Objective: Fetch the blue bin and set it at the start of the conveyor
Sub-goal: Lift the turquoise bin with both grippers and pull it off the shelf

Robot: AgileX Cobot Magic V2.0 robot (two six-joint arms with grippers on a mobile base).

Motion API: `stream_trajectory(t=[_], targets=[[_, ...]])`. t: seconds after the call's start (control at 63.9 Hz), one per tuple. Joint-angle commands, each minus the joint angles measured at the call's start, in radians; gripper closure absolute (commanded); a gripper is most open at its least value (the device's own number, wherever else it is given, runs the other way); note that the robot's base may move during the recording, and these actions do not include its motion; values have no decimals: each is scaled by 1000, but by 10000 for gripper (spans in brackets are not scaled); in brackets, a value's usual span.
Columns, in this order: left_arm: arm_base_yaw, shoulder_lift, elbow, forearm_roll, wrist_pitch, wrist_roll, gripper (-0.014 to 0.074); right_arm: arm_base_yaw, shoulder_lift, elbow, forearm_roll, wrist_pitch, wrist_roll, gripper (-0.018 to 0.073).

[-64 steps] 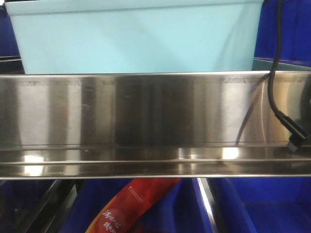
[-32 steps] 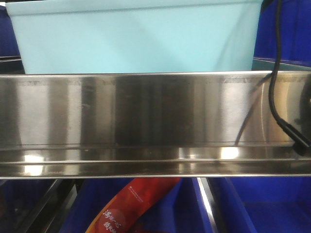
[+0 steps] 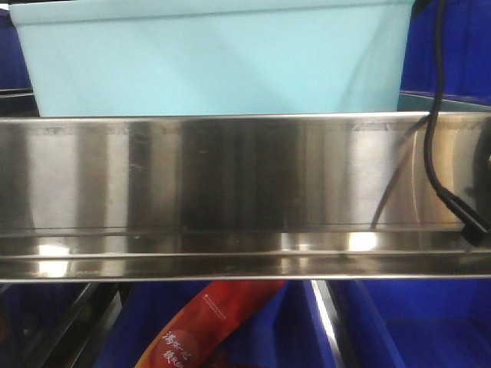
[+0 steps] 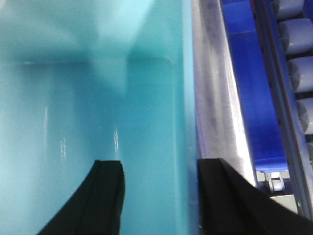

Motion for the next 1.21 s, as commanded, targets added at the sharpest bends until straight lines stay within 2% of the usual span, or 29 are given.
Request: stream_trajectory(t=[0.0,0.11,0.235,0.282,0.501,0.783,0.955,1.096,1.189], targets=[[6,-1,-6,-7,5,0,337,1,-2,3,-6,-2,2,328],[6,-1,-6,-29,7,0,469,1,-2,3,-6,-2,-4,414],[6,-4,-8,-31,34,-10,706,1,-2,3,-6,-2,-70,648],[6,-6,-12,-31,45,-23,708,1,-2,3,-6,-2,-78,731],[-9,-81,-33,-22,98,-93,708,1,-34,3,-11,-2,-78,721],[-73,-207,-33,-16,123,-141,708,1,-161,3,-96,-2,-78,721],[-129,-261,-49,53,97,-194,708,1,-235,3,-144,-2,-76,721],[-165,-272,-109,84,98,-193,708,1,-288,1,-177,-90,-76,721],[-177,-272,-161,117,77,-223,708,7,-316,1,-211,-127,-76,721]])
